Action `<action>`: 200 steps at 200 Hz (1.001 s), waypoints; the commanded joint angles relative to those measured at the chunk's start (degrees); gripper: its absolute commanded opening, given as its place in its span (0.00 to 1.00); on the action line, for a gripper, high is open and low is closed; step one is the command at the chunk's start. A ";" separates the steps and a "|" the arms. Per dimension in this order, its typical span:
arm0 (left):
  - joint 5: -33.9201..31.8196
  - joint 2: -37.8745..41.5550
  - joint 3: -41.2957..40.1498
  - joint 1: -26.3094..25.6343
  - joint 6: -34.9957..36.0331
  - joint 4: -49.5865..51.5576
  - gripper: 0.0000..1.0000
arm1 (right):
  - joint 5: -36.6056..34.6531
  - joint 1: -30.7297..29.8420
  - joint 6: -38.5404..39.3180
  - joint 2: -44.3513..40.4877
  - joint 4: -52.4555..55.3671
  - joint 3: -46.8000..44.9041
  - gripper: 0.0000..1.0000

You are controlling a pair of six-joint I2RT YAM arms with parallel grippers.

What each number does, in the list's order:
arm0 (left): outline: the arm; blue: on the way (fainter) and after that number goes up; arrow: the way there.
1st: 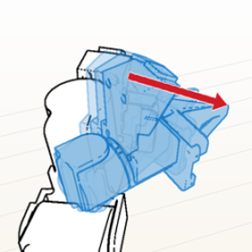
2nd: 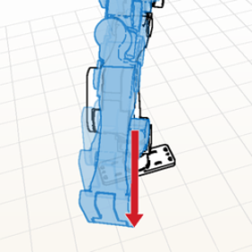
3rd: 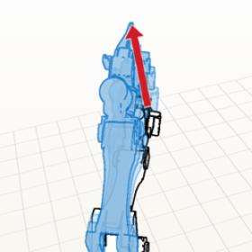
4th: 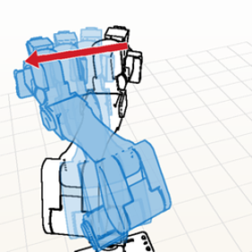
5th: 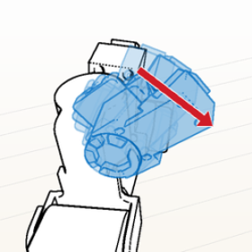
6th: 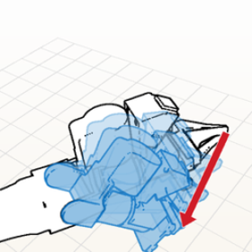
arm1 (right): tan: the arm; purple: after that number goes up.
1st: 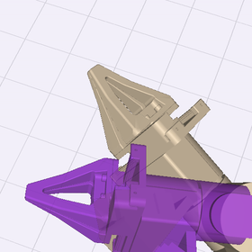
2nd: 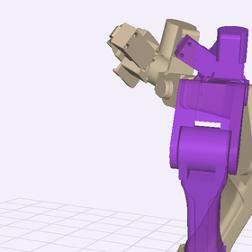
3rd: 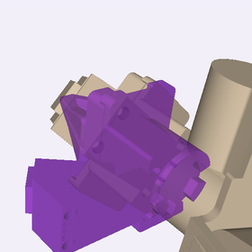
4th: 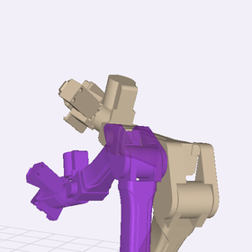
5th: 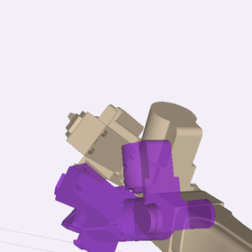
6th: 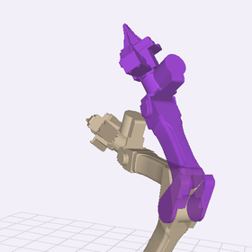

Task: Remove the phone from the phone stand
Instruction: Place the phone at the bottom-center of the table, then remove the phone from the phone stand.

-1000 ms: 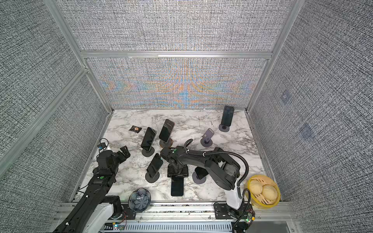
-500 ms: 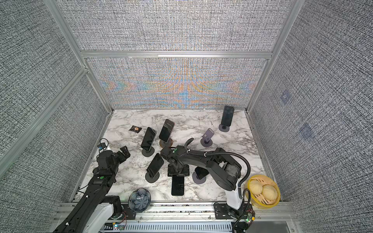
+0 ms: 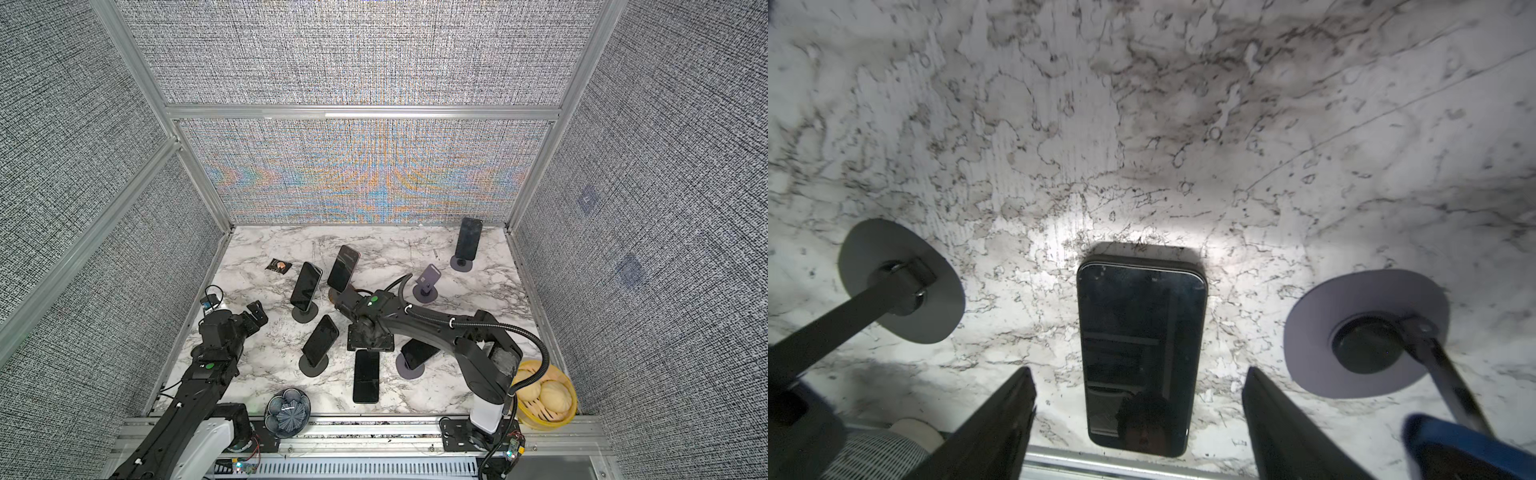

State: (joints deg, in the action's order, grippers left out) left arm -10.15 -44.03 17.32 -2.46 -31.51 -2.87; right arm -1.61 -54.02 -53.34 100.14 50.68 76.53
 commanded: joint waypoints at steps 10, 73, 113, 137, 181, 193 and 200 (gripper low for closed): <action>-0.07 -0.27 0.25 0.09 0.86 -0.18 0.99 | -3.97 1.89 1.11 -3.58 3.27 0.70 0.80; -0.75 1.12 -0.33 0.09 1.18 -0.08 0.99 | -15.93 8.01 6.65 -11.35 13.01 5.05 0.80; -0.66 0.51 0.11 0.07 1.51 0.23 0.99 | -15.40 15.01 9.08 -17.61 12.67 3.92 0.81; -0.31 1.37 -0.09 0.06 1.18 -0.16 0.99 | -14.78 19.25 10.13 -21.44 10.00 0.83 0.81; 0.13 2.47 1.29 0.04 1.64 1.59 0.99 | -11.70 27.92 14.49 -24.53 6.70 -3.70 0.80; 0.74 3.29 2.94 0.08 2.05 3.39 0.99 | -9.65 29.98 15.80 -25.14 6.11 -4.54 0.80; 0.73 3.82 3.89 0.09 2.48 4.32 0.99 | -8.56 31.07 16.43 -25.61 5.78 -4.98 0.81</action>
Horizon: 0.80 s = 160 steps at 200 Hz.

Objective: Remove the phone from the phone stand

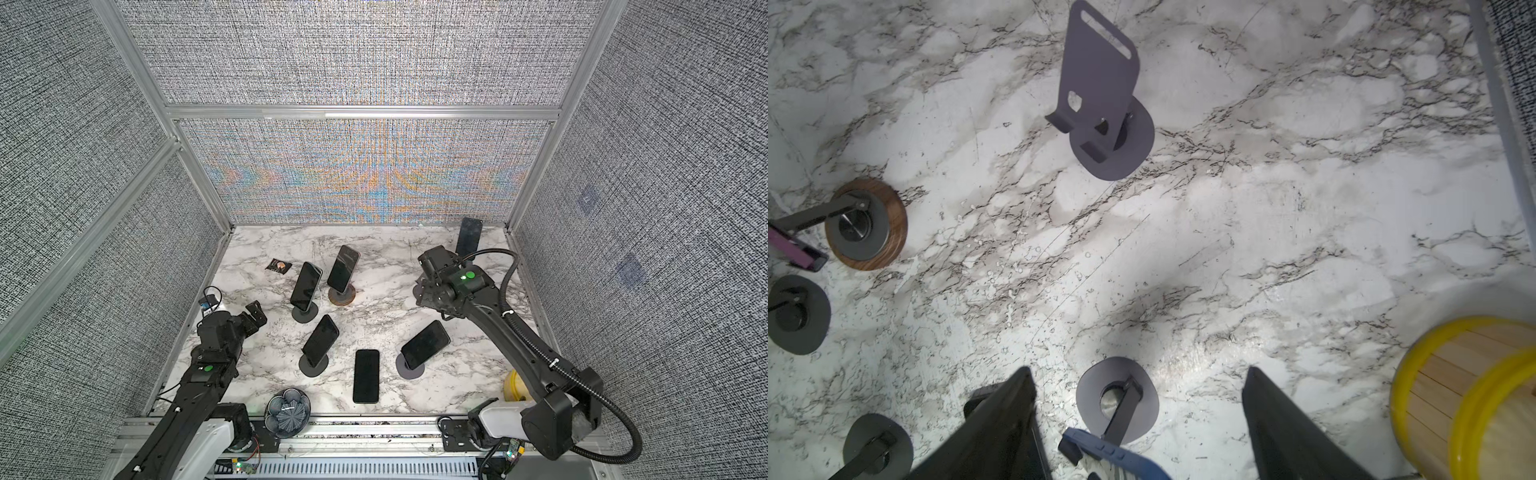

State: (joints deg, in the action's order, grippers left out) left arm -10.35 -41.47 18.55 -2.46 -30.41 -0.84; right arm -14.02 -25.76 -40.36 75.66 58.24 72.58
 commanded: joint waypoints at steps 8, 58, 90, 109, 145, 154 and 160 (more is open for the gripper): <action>1.03 1.80 3.84 0.03 1.81 3.52 0.99 | 4.92 3.90 4.05 -1.66 -2.22 -1.57 0.81; 1.86 2.63 9.05 -2.12 3.77 6.61 0.99 | 14.11 9.47 1.17 -3.30 2.92 0.52 0.85; 2.22 1.37 12.87 -4.51 3.85 8.10 0.99 | 15.90 9.78 -1.01 -4.42 6.83 2.86 0.95; 2.75 0.11 15.86 -7.17 3.17 9.37 0.99 | 14.04 11.26 -5.14 -4.81 13.74 4.24 0.99; 5.34 -3.37 21.69 -10.00 3.58 11.29 0.99 | 19.11 13.99 -9.11 -7.97 19.86 1.93 0.99; 6.13 -4.78 23.04 -10.40 3.69 11.60 0.99 | 18.73 14.13 -10.09 -8.50 20.44 0.95 0.99; 6.53 -5.88 23.87 -10.80 3.88 11.52 0.99 | 18.94 14.29 -10.87 -8.59 21.29 0.65 0.99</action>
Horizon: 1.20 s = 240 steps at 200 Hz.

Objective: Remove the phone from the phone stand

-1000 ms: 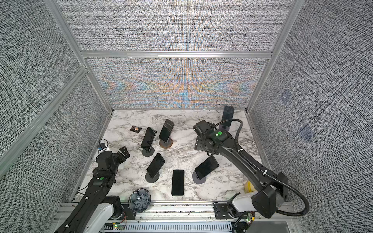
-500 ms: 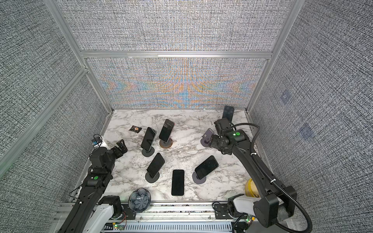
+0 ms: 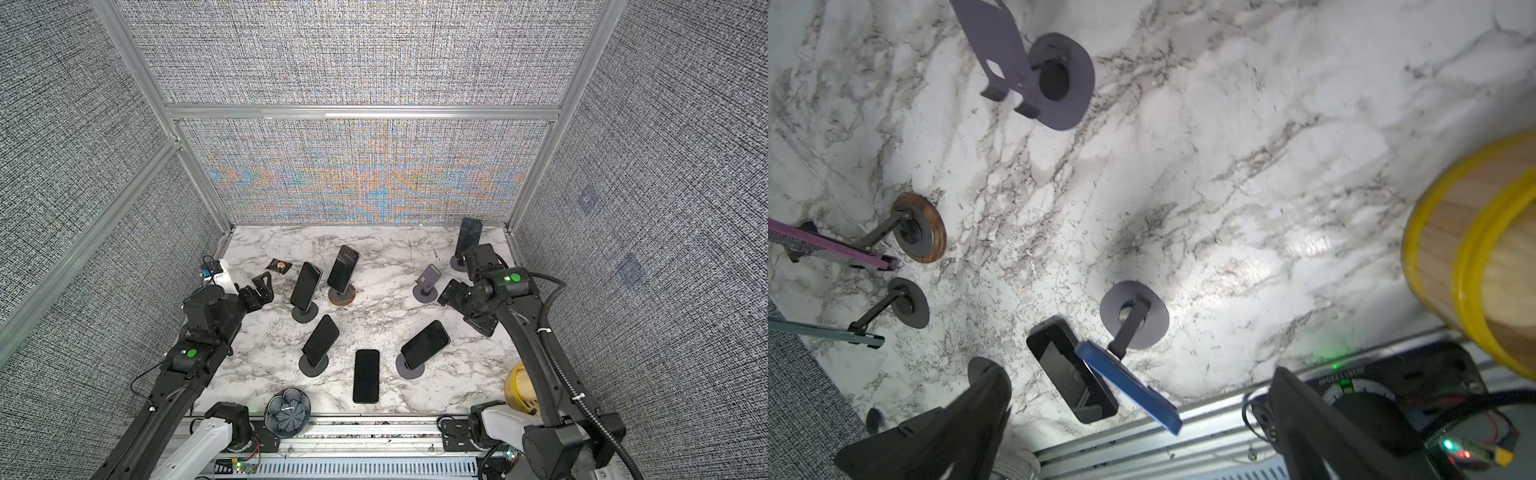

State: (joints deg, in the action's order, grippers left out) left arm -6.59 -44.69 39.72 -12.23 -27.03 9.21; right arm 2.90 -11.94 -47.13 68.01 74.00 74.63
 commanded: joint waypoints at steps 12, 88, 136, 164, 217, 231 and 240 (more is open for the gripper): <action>3.75 -4.92 4.20 -1.93 1.70 1.24 0.99 | 4.07 0.51 -4.56 -0.87 6.08 -1.44 0.99; 11.28 -16.74 11.67 -9.96 11.00 -1.75 0.99 | 8.02 0.62 -15.46 -2.55 3.46 -4.00 0.99; 13.96 -20.90 15.78 -16.10 20.17 -0.37 0.99 | 13.58 0.37 -21.25 -4.46 -2.21 -10.22 0.99; 14.86 -23.51 18.72 -19.99 25.51 2.53 0.99 | 14.64 0.27 -23.34 -4.47 -3.85 -11.57 0.99; 18.59 -28.01 21.67 -23.69 28.72 4.57 0.99 | 15.91 -1.12 -23.98 -2.01 -5.72 -11.70 0.99; 19.70 -28.51 21.54 -24.12 29.89 4.82 0.99 | 16.43 -1.15 -23.30 -0.95 -6.15 -11.58 0.99; 20.16 -28.76 21.58 -24.39 30.73 5.31 0.99 | 16.44 -1.17 -23.03 -0.20 -6.15 -11.57 0.99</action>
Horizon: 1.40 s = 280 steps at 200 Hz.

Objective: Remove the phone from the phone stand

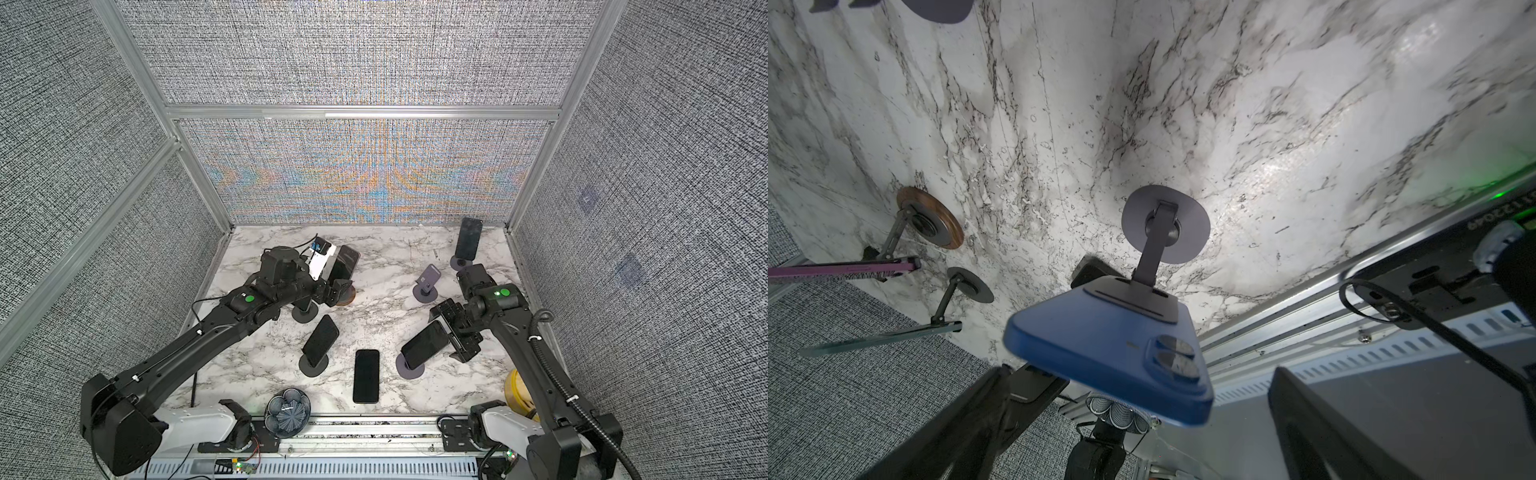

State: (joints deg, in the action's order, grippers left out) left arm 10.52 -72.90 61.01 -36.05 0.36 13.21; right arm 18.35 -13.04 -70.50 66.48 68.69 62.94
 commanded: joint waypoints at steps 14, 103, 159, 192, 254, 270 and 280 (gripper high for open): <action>3.32 -1.18 0.70 -0.90 4.33 2.58 0.99 | 1.15 -0.06 0.69 2.45 -0.91 0.24 0.99; 3.10 -4.81 2.09 -1.39 3.69 4.54 0.99 | 3.34 -0.33 0.11 7.33 -4.00 -1.86 0.99; 2.84 -5.46 2.18 -1.65 3.29 5.16 0.99 | 4.03 -0.71 -0.73 8.26 -5.14 -2.84 0.97; 2.57 -5.19 2.27 -1.74 3.15 5.50 0.99 | 4.77 -1.05 -1.42 8.49 -6.63 -4.14 0.94; 2.22 -5.78 2.26 -1.92 2.91 6.27 0.99 | 5.82 -1.20 -1.13 10.24 -7.91 -4.49 0.91; 2.22 -5.98 2.52 -2.05 2.94 6.73 0.99 | 5.58 -1.20 -1.24 10.34 -8.00 -4.53 0.91; 2.20 -6.00 2.45 -2.07 2.89 6.74 0.99 | 5.49 -1.24 -1.23 10.33 -8.04 -4.56 0.89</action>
State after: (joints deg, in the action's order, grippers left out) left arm 12.53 -78.74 63.05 -38.11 3.84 18.94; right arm 23.44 -14.22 -71.37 76.75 60.69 58.46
